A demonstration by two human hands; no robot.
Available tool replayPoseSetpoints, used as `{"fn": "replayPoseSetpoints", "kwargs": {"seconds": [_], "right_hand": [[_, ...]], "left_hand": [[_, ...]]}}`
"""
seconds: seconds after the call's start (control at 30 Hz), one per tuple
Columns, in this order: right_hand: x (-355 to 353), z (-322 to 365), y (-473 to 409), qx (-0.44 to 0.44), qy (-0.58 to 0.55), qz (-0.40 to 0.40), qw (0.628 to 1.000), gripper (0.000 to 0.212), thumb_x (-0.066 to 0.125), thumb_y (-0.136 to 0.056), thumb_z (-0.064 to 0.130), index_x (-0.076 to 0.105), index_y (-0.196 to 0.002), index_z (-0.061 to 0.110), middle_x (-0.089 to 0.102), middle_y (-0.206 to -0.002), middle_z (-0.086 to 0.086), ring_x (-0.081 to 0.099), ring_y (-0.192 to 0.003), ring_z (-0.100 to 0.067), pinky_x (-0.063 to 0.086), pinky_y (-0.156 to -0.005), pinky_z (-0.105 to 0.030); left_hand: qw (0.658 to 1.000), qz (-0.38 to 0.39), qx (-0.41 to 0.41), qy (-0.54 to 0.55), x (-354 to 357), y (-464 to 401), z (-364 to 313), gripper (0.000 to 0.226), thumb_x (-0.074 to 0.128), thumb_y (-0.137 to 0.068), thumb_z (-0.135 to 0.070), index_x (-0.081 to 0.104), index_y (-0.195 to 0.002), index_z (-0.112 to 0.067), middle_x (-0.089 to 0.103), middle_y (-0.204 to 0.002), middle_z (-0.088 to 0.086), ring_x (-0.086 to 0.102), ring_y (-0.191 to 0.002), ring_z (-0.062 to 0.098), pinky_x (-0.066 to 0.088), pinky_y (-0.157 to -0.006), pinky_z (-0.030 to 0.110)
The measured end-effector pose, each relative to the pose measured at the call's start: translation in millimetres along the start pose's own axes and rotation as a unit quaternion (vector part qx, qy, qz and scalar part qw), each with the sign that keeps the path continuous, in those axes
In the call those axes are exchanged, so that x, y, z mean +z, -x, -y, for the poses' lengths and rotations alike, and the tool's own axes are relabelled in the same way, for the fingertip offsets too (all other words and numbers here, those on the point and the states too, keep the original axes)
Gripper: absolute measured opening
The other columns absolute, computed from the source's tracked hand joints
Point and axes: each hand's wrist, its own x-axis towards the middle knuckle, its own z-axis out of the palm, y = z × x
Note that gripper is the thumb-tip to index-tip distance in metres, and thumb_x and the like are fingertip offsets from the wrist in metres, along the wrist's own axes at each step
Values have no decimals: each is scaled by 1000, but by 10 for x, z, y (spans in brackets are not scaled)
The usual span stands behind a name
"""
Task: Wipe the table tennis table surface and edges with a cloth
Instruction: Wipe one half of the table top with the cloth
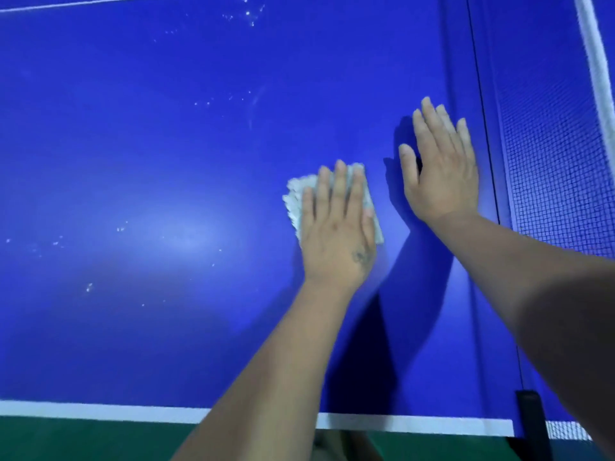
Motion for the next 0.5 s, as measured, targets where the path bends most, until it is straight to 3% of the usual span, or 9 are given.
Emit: {"fn": "replayPoseSetpoints", "kwargs": {"seconds": [0.23,0.4,0.5], "right_hand": [[-91,536,767,-31,-72,-5,997,50,41,-113,33,47,-158,11,33,-172,-4,26,-161,-24,17,-131,-53],[-10,741,1158,-10,-21,79,997,55,33,-114,34,31,-166,14,22,-176,0,14,-164,-20,15,-132,-49],[20,736,1184,-7,10,92,996,53,30,-114,28,31,-165,13,20,-176,-1,12,-164,-21,15,-132,-48]], "left_hand": [[998,44,38,-6,-136,1131,80,60,29,-116,-36,15,-172,-18,6,-181,1,1,-167,24,16,-133,53],[998,47,-28,-25,-294,1425,653,62,30,-115,-35,13,-173,-21,7,-181,1,2,-167,24,17,-133,55],[995,40,-85,-33,-326,1245,1002,61,20,-116,-39,8,-173,-23,6,-181,2,-1,-167,24,12,-134,54]]}}
